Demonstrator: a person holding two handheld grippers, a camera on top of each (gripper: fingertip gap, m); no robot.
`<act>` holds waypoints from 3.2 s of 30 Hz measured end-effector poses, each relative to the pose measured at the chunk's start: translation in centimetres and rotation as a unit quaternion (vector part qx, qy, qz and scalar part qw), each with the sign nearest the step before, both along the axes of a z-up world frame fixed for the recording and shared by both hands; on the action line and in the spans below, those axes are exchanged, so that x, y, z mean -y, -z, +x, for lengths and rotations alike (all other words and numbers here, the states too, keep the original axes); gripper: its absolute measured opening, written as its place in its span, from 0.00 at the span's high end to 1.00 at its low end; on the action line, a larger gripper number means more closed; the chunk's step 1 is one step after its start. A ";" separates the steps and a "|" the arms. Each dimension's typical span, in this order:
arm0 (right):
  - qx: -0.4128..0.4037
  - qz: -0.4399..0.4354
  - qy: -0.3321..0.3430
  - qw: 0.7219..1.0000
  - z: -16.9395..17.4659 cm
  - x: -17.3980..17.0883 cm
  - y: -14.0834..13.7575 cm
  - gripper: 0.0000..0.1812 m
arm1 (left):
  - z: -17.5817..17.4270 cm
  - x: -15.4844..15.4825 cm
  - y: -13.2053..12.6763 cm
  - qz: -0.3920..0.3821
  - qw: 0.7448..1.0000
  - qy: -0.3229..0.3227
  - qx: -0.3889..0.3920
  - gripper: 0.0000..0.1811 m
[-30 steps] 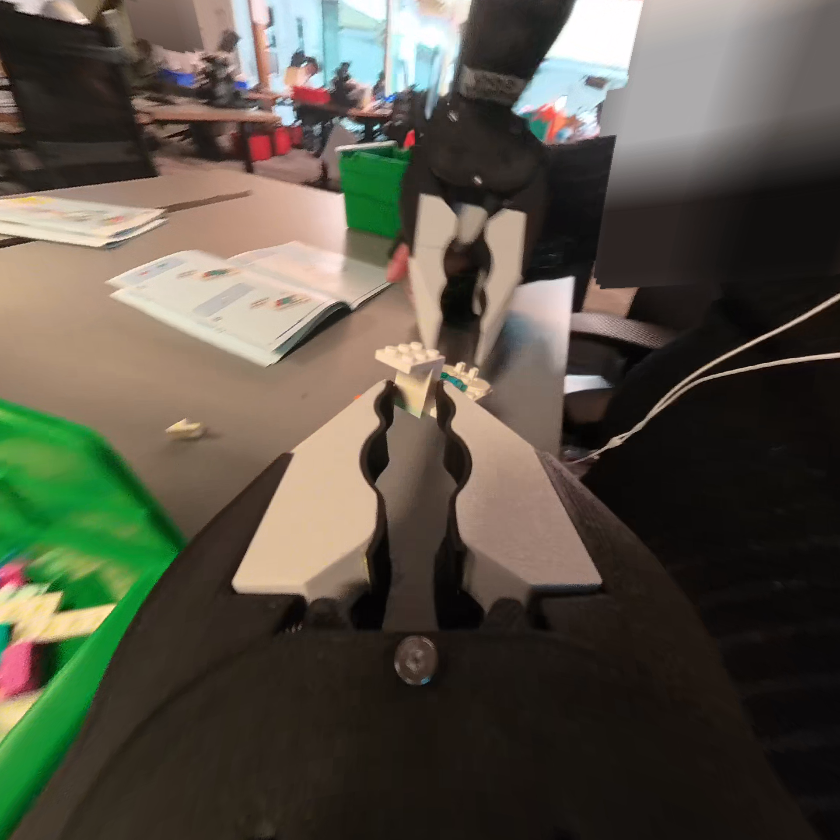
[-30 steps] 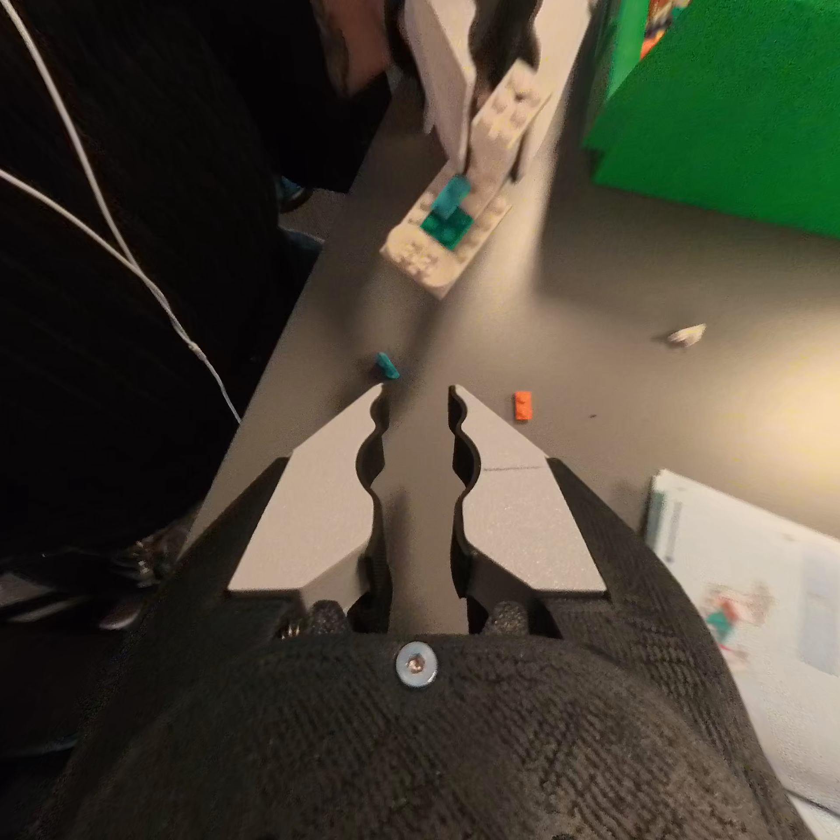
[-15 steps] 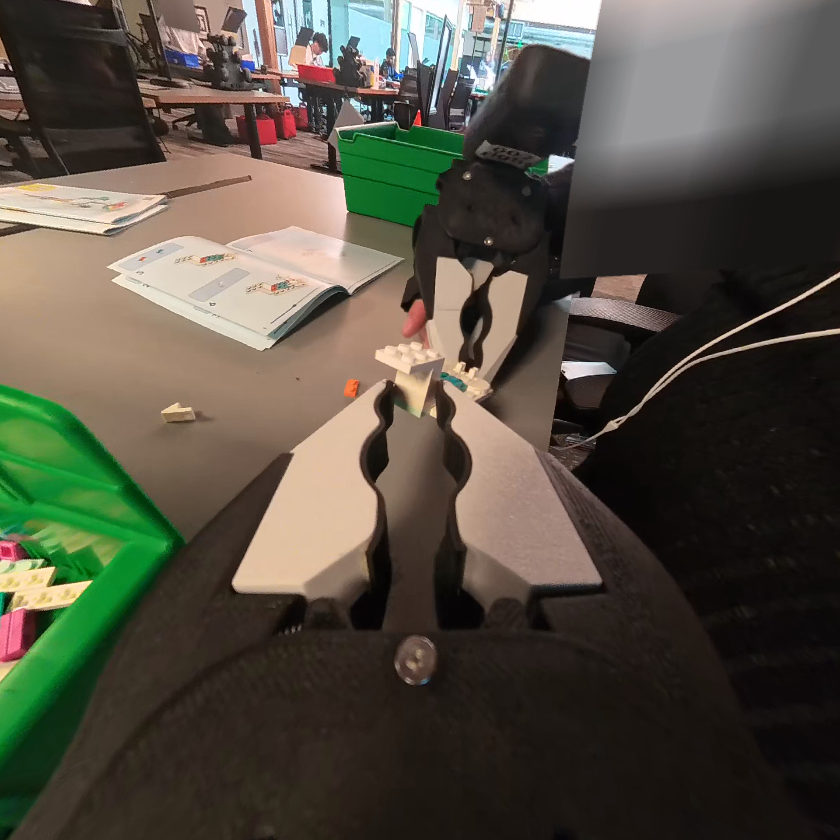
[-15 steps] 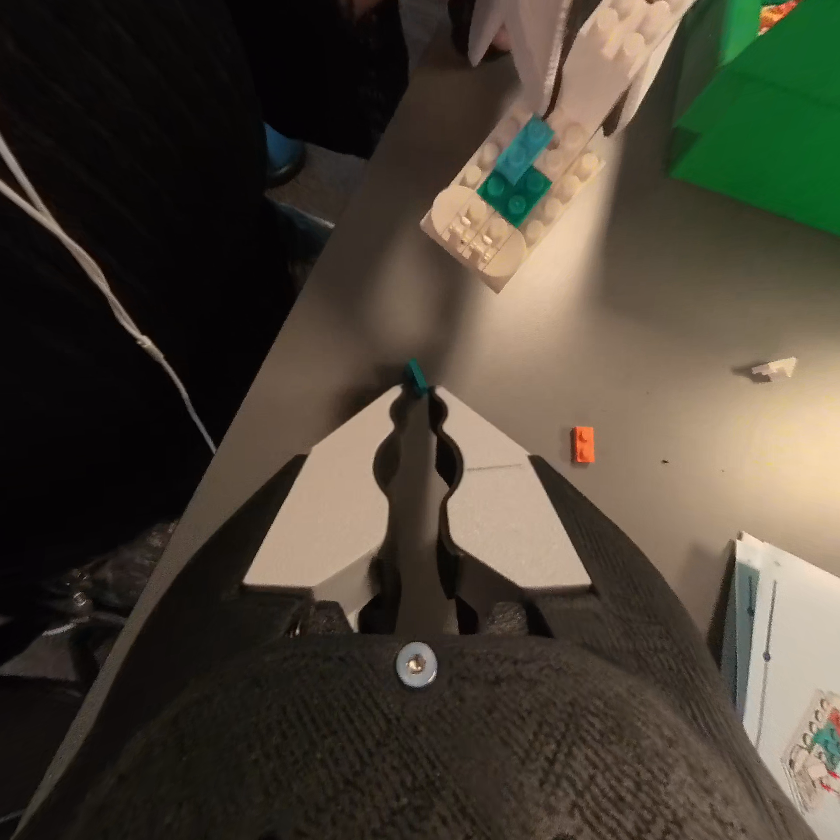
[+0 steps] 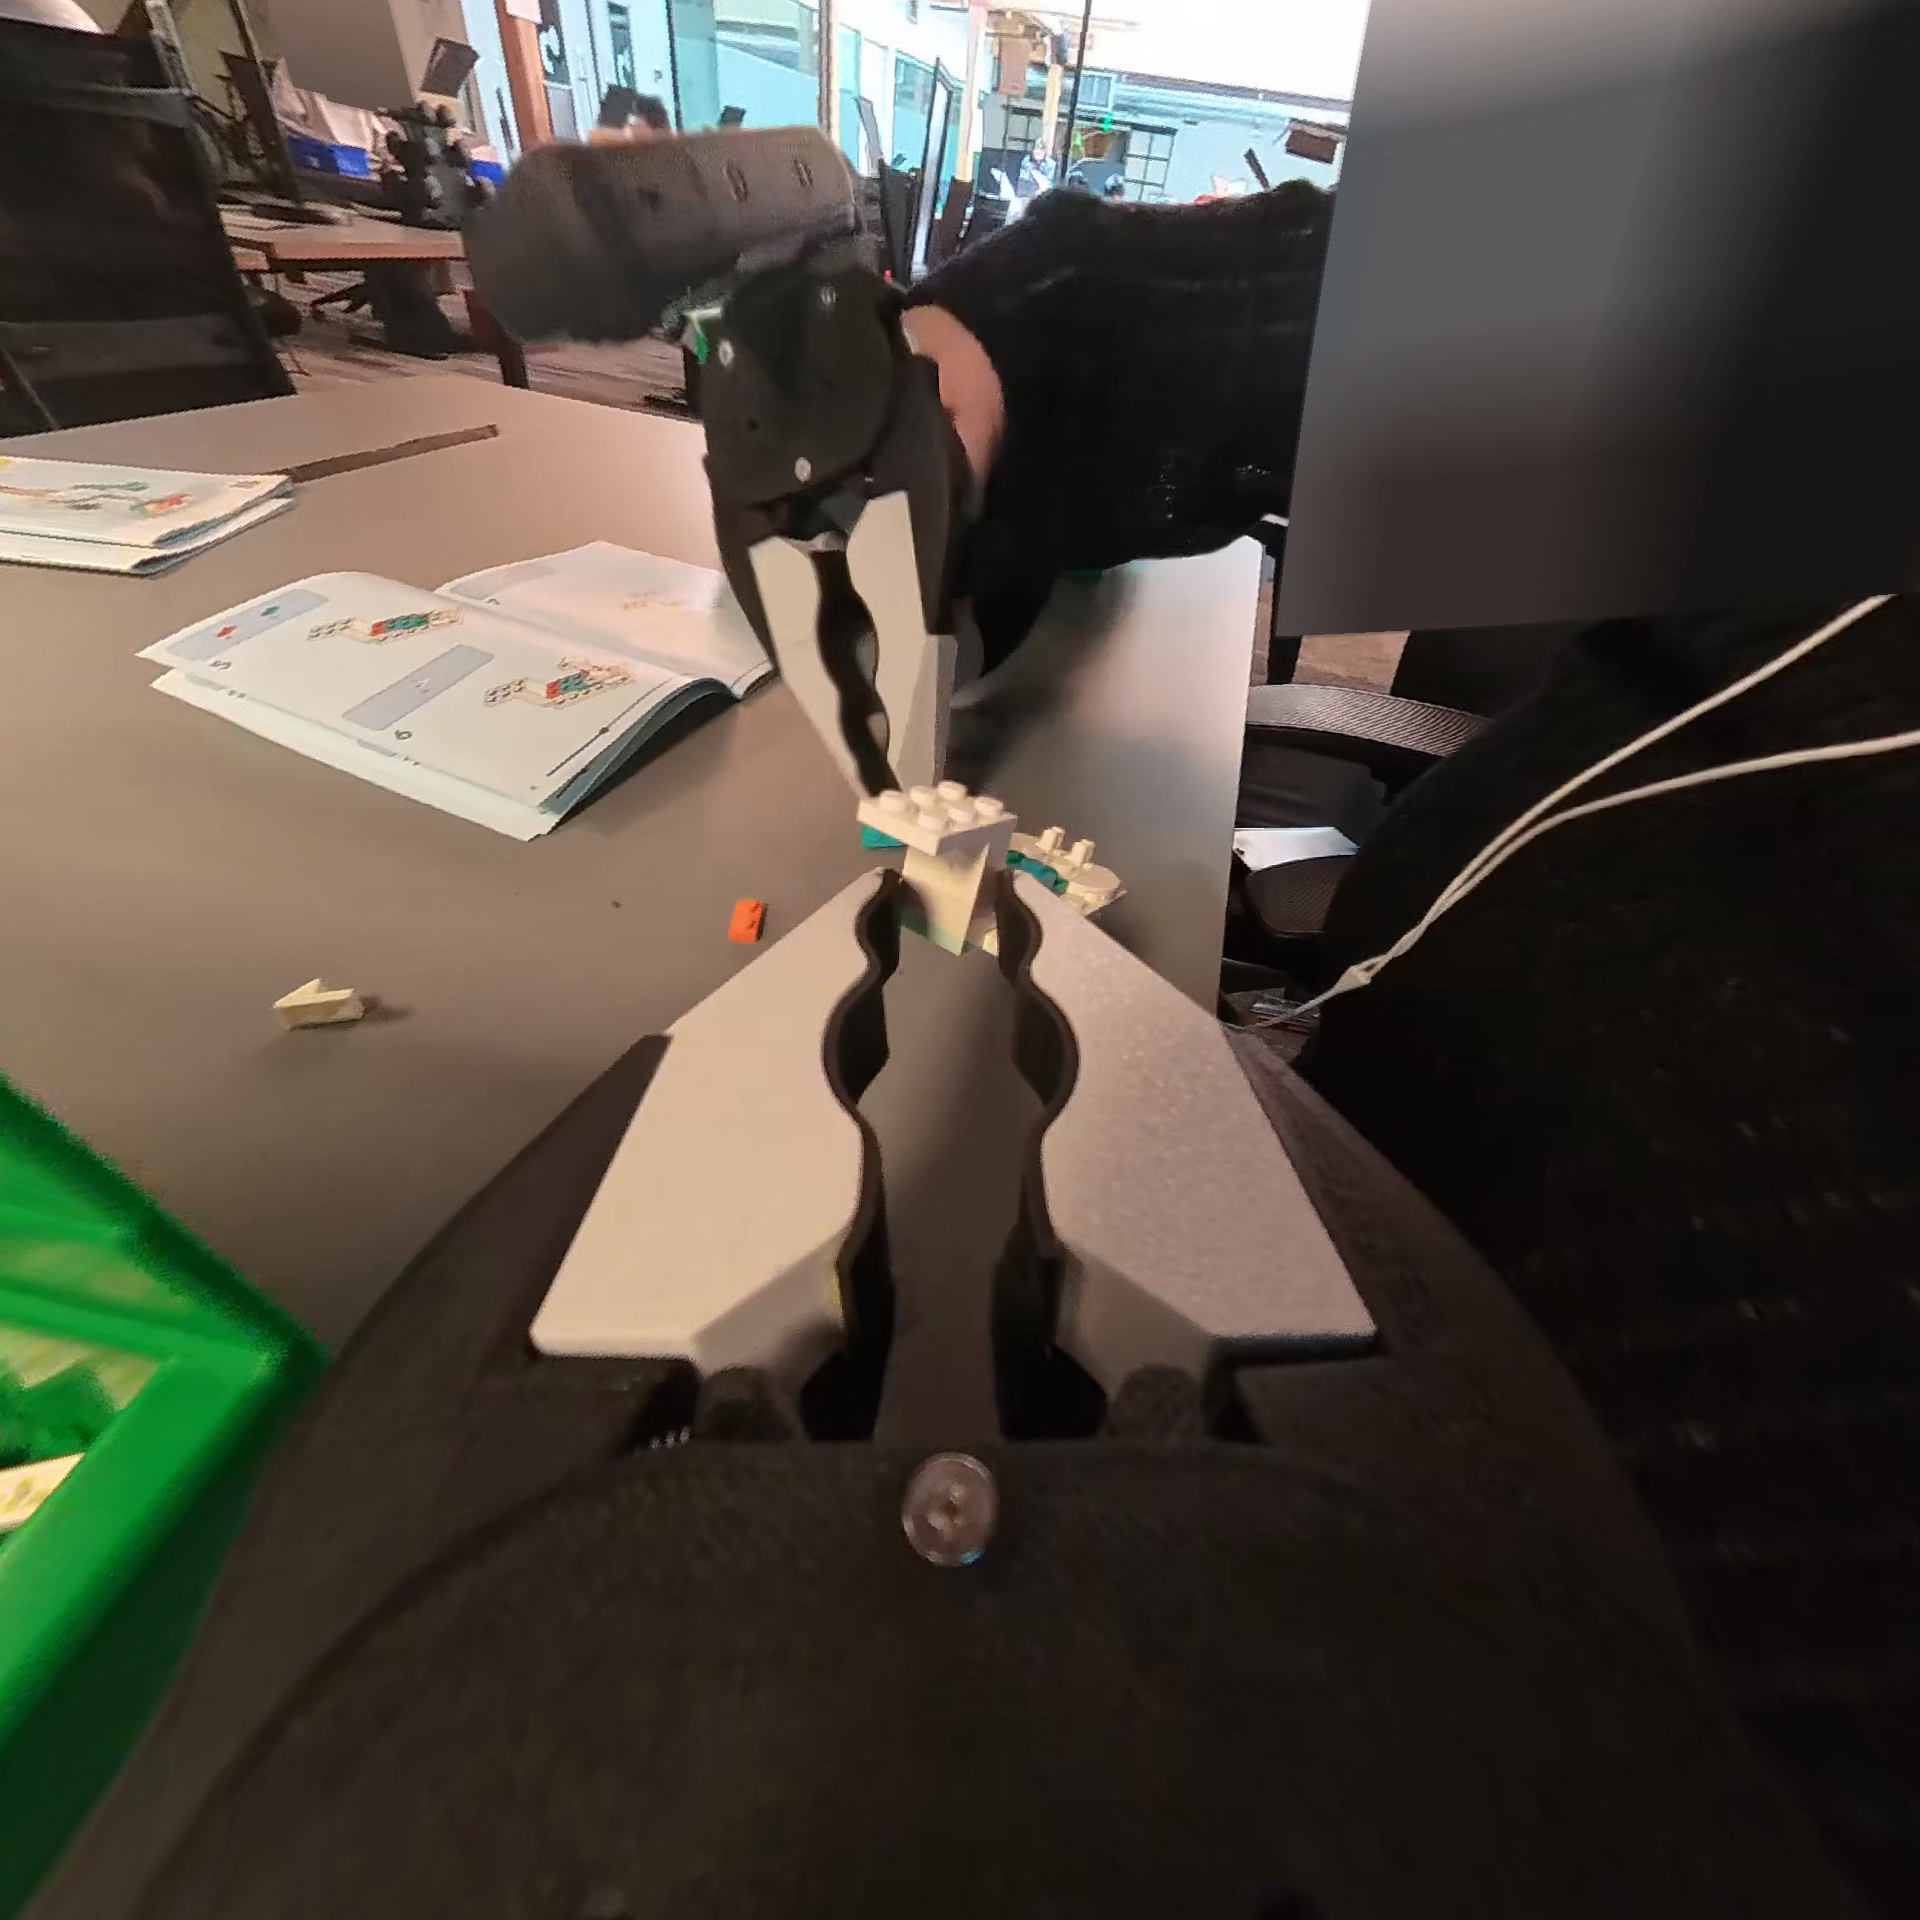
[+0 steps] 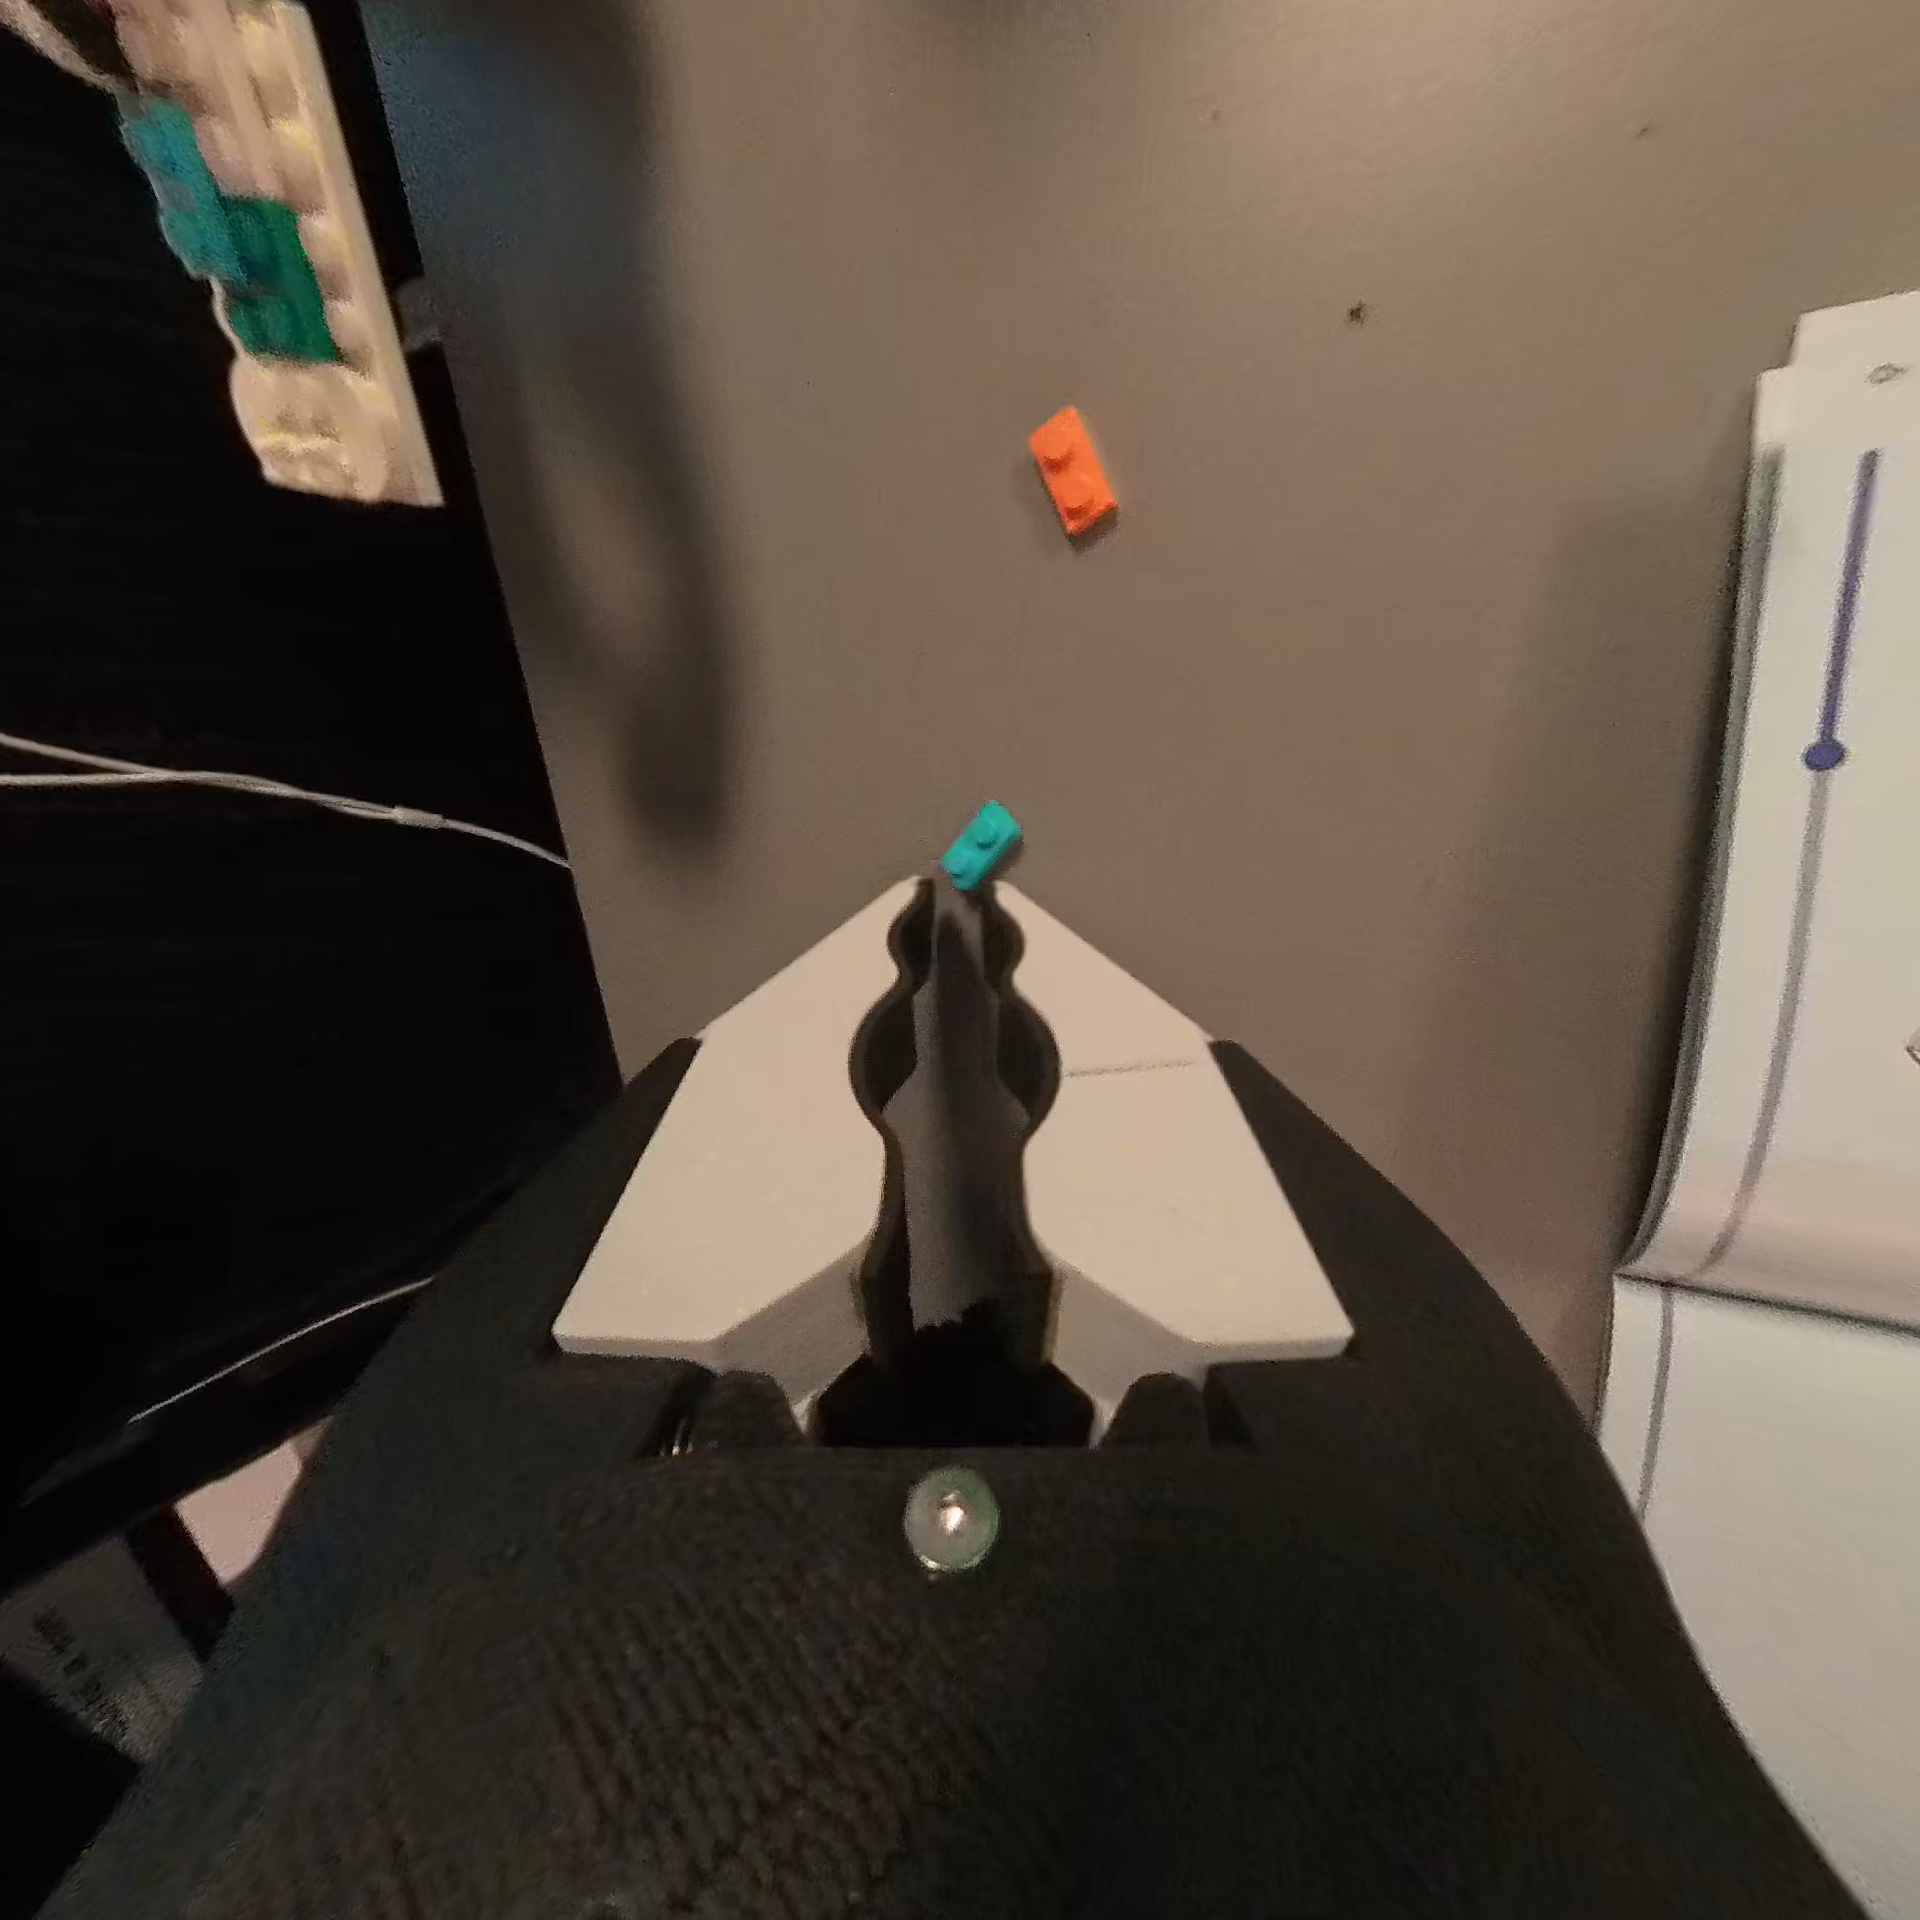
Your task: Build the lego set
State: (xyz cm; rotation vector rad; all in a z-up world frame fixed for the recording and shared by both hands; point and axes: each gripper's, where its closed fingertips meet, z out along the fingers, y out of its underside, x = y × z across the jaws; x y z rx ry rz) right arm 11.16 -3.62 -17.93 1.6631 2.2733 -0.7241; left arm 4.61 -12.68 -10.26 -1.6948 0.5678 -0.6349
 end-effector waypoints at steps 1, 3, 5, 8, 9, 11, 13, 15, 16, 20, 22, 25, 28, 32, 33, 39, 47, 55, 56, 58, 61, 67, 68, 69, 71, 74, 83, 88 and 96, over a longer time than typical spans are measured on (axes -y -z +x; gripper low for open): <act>-0.008 0.009 0.002 1.000 -0.1 -0.2 -0.1 0.93 | 0.1 0.0 0.0 0.000 1.000 0.003 0.000 0.91; -0.029 0.045 0.003 0.999 -0.2 -0.9 -0.2 0.88 | 0.3 0.0 0.0 0.001 1.000 0.007 0.000 0.91; -0.071 0.087 -0.007 0.994 -0.7 -1.6 -0.4 0.85 | 0.4 -0.1 0.0 0.000 1.000 0.012 0.002 0.91; -0.218 0.061 -0.069 0.972 -2.4 1.1 -3.1 0.83 | 0.9 -0.3 -0.2 0.000 1.000 0.026 0.007 0.91; -0.278 0.039 -0.102 0.954 -2.6 2.8 -4.4 0.82 | 1.1 -0.4 -0.4 0.002 0.999 0.033 0.013 0.91; -0.406 0.038 -0.166 0.898 -3.1 5.3 -7.2 0.79 | 1.4 -0.5 -0.9 0.005 0.998 0.049 0.029 0.91; -0.503 0.089 -0.234 0.827 -3.0 7.0 -8.9 0.77 | 1.5 -0.7 -1.6 0.005 0.997 0.061 0.056 0.91; -0.562 0.161 -0.287 0.759 -3.1 7.8 -9.5 0.77 | 1.5 -0.7 -2.2 0.002 0.993 0.079 0.087 0.91; -0.579 0.185 -0.308 0.732 -3.0 8.3 -9.6 0.78 | 1.5 -0.8 -2.3 -0.002 0.991 0.085 0.101 0.91; -0.612 0.254 -0.353 0.660 -3.2 9.2 -9.3 0.84 | 1.8 -0.6 -3.2 -0.007 0.981 0.122 0.150 0.91; -0.622 0.279 -0.358 0.638 -3.5 9.2 -9.3 0.87 | 1.7 -0.9 -3.1 -0.010 0.981 0.120 0.155 0.91; -0.638 0.326 -0.308 0.626 -4.7 7.7 -10.4 0.94 | 0.0 -2.0 -3.6 -0.002 0.982 0.060 0.180 0.91; -0.608 0.398 -0.256 0.638 -6.2 5.3 -10.3 0.95 | -1.9 -3.6 -3.4 0.010 0.986 -0.042 0.161 0.89; -0.574 0.495 -0.213 0.616 -7.7 2.8 -10.1 0.95 | -4.2 -4.6 -3.8 0.037 0.974 -0.164 0.153 0.85; -0.562 0.519 -0.209 0.609 -7.9 2.2 -10.0 0.95 | -4.4 -4.7 -3.8 0.045 0.970 -0.186 0.150 0.85; -0.550 0.592 -0.206 0.551 -8.7 1.9 -10.4 0.97 | -3.3 -5.5 -2.8 -0.025 0.954 -0.165 0.250 0.85; -0.551 0.637 -0.230 0.488 -8.8 2.3 -10.5 0.97 | -1.8 -5.3 -3.3 -0.082 0.910 -0.048 0.404 0.86; -0.589 0.618 -0.254 0.454 -8.5 3.7 -10.8 0.90 | -0.6 -4.3 -3.3 -0.114 0.910 0.017 0.398 0.97; -0.595 0.609 -0.260 0.455 -8.4 3.7 -10.8 0.87 | -0.4 -4.2 -3.1 -0.122 0.914 0.021 0.386 0.98; -0.597 0.607 -0.268 0.450 -8.5 3.1 -11.1 0.73 | -0.1 -3.8 -2.6 -0.148 0.917 0.036 0.369 0.98; -0.595 0.618 -0.312 0.407 -8.6 2.9 -11.2 0.63 | 0.9 -3.1 -1.8 -0.191 0.915 0.068 0.348 0.97; -0.598 0.619 -0.391 0.326 -8.8 4.4 -10.3 0.76 | 2.8 -2.6 -0.3 -0.247 0.911 0.103 0.315 0.98; -0.599 0.623 -0.388 0.321 -8.9 4.4 -10.4 0.79 | 2.7 -2.6 -0.5 -0.244 0.909 0.105 0.320 0.98; -0.596 0.628 -0.383 0.321 -9.0 4.2 -10.5 0.80 | 2.6 -2.6 -0.6 -0.242 0.908 0.104 0.325 0.97; -0.587 0.640 -0.370 0.330 -9.3 3.8 -10.5 0.80 | 2.3 -2.8 -0.7 -0.236 0.910 0.094 0.327 0.97; -0.569 0.662 -0.344 0.346 -9.8 2.9 -10.3 0.81 | 1.7 -3.4 -0.8 -0.215 0.918 0.062 0.327 0.96; -0.509 0.696 -0.234 0.449 -10.6 -0.8 -10.1 0.84 | -1.4 -6.1 -1.3 -0.049 0.965 -0.161 0.202 0.73; -0.486 0.710 -0.209 0.464 -11.0 -1.3 -9.9 0.84 | -1.2 -6.6 -1.7 0.009 0.972 -0.220 0.083 0.65; -0.466 0.730 -0.191 0.462 -11.1 -1.6 -10.0 0.84 | -1.1 -7.4 -1.0 0.005 0.970 -0.242 0.033 0.74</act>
